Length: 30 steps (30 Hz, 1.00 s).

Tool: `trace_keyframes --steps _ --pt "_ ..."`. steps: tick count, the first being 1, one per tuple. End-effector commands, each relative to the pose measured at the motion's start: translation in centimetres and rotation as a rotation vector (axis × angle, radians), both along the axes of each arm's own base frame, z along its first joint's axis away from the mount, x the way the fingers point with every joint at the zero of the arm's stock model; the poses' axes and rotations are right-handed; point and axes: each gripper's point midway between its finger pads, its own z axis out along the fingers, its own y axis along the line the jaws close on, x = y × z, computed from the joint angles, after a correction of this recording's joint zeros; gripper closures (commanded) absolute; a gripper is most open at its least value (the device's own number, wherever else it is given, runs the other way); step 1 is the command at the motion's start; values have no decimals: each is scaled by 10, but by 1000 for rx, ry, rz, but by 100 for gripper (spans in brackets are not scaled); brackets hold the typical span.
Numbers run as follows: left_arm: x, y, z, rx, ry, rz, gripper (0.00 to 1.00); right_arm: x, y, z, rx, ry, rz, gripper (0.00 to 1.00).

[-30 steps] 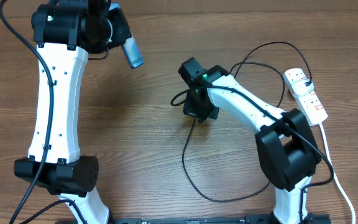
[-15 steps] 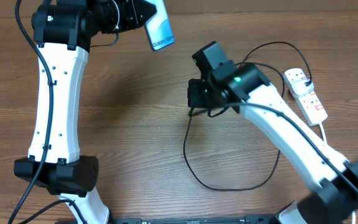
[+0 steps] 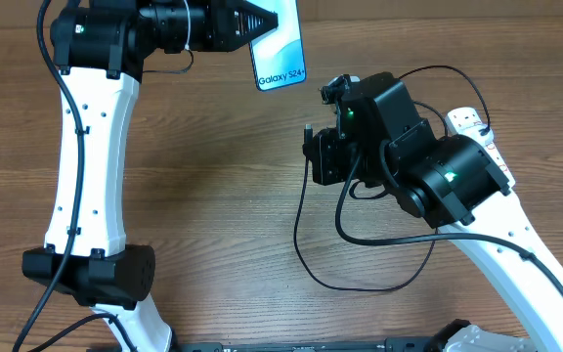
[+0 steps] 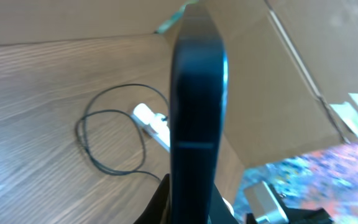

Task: Plug charger to phone and switch on socket
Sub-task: 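Lift the connector with the right gripper toward the phone's bottom port, then push the connector up into the phone's port with the right gripper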

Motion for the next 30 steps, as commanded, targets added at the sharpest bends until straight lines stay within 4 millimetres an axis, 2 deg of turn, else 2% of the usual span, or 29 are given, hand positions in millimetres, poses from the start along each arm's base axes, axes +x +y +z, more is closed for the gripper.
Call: trace_keyframes --steps 1,8,16,25,30 --pt "-20 -11 19 -68 -54 -117 96 -2 4 18 29 -48 36 96" --pt "-29 -21 16 -53 -79 -166 96 -6 17 25 61 -76 101 96" --pt "-23 -23 -11 29 -5 -113 96 -5 17 37 74 -103 101 96" --pt "-26 -33 -17 -39 24 -209 95 -2 13 37 53 -113 76 96" --pt "-34 -36 -9 -83 9 -261 96 -1 13 37 55 -117 76 96"
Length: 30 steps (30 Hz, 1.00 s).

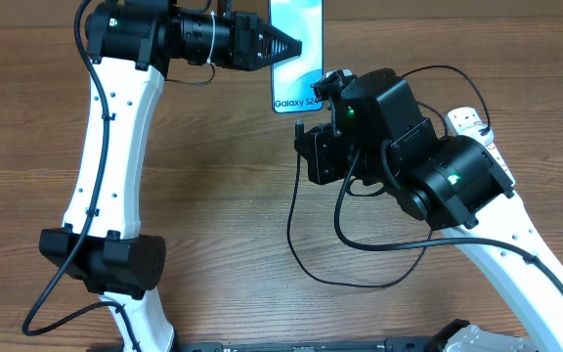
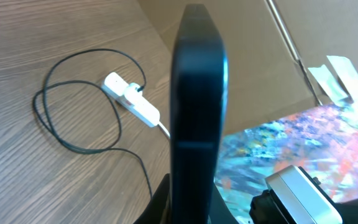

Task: Plug charger to phone and switch on socket
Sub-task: 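Push the connector up into the phone's port with the right gripper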

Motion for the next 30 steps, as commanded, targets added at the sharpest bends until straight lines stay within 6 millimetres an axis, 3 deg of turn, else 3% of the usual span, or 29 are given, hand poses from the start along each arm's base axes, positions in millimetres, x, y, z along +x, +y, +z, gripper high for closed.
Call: trace_keyframes --steps 1,30 --pt "-15 -5 20 -77 -50 -84 96 -1 1 19 25 -52 10 96" --pt "-17 -5 21 -85 -38 -89 96 4 -1 21 22 -63 -16 96"
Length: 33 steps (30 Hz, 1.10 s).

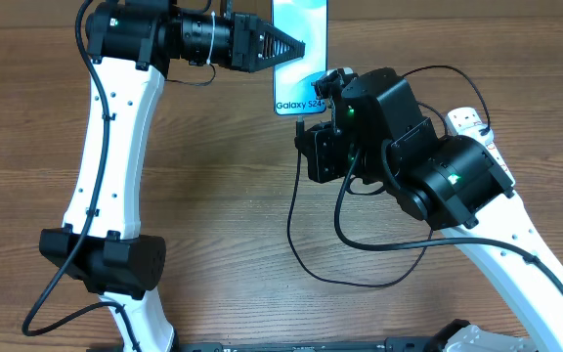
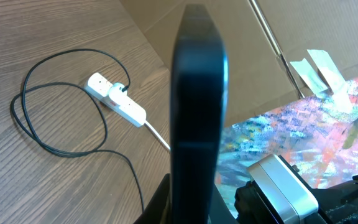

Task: Plug charger to phone and switch on socket
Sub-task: 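Push the connector up into the phone's port with the right gripper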

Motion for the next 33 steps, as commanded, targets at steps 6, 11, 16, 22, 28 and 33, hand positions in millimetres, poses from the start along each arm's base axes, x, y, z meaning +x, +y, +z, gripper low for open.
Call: trace_keyframes --steps 6,11,16,22,28,33 --pt "-13 -3 17 -60 -30 -59 96 1 -1 19 24 -49 -5 96" --pt "-13 -3 17 -60 -31 -59 96 1 -1 19 23 -49 -5 96" --pt "-12 -3 17 -59 -34 -59 96 1 0 19 24 -49 -5 96" --pt "-12 -3 16 -54 -39 -56 96 1 0 20 25 -51 -5 96" --pt "-12 -3 16 -54 -41 -57 96 3 1 22 33 -62 -5 96" --pt "-12 -3 16 -54 -42 -57 96 3 0 22 30 -64 -9 96"
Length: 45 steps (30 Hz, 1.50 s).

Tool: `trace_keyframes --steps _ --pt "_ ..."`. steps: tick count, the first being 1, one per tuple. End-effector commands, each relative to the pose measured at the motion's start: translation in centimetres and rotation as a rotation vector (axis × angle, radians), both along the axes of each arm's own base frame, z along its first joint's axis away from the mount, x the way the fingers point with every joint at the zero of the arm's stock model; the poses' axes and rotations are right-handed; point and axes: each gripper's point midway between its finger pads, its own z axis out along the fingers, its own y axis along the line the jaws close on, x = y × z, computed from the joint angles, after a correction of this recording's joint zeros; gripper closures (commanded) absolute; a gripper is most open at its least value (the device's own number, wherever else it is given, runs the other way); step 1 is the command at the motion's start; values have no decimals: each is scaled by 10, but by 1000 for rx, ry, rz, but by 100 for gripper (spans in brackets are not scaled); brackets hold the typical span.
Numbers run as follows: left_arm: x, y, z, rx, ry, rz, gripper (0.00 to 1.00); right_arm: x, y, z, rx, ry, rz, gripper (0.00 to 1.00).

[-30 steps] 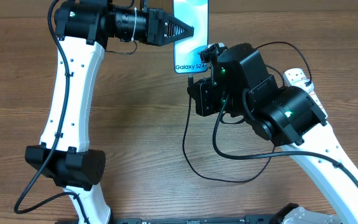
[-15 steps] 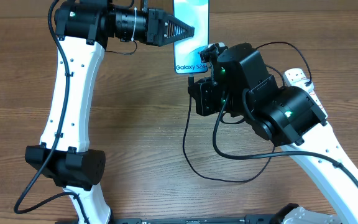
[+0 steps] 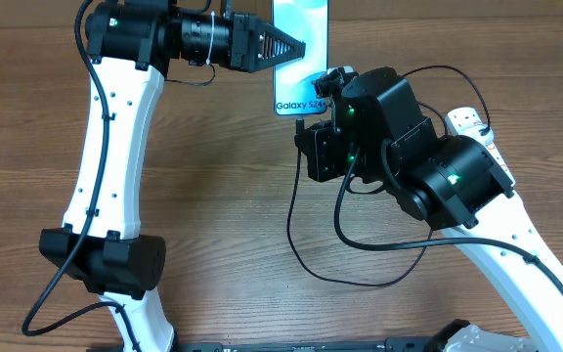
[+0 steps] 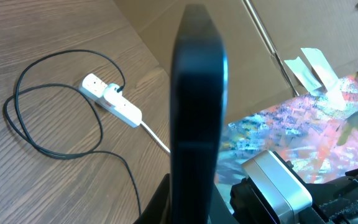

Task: Plug charger to phone and switch on socket
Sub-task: 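Push the connector up into the phone's port with the right gripper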

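My left gripper is shut on the phone, which is held off the table at the back with its lit "Galaxy S24+" screen facing up. In the left wrist view the phone is a dark edge-on slab between my fingers. Directly below it my right gripper holds the charger plug, whose tip meets the phone's lower edge. The black cable loops away from it. The white socket strip lies at the right, partly behind my right arm, and the socket strip also shows in the left wrist view.
The wooden table carries the loose cable loop. A cardboard wall runs along the back edge. My right arm's bulky wrist stands over the right half, and the left arm's base at the front left.
The overhead view shows no visible change. The left wrist view has shifted slightly, so the socket strip sits a little further left in it.
At first the phone was held at the back, left of the plug and apart from it. Then my left arm had swung right, with the phone's lower edge above the plug. Since then the plug tip has stayed at that edge.
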Motion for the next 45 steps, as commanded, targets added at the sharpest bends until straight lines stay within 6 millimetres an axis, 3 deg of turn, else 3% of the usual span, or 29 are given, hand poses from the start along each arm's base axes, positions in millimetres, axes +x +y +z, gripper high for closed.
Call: trace_keyframes --steps 1,29,45 --pt "-9 -2 13 -39 -41 -41 96 2 0 21 25 -56 -9 96" --pt "-10 -2 13 -38 -39 -42 96 8 2 28 72 -62 -53 96" --pt "-9 -1 13 -37 -40 -40 96 13 -9 23 38 -57 -123 96"
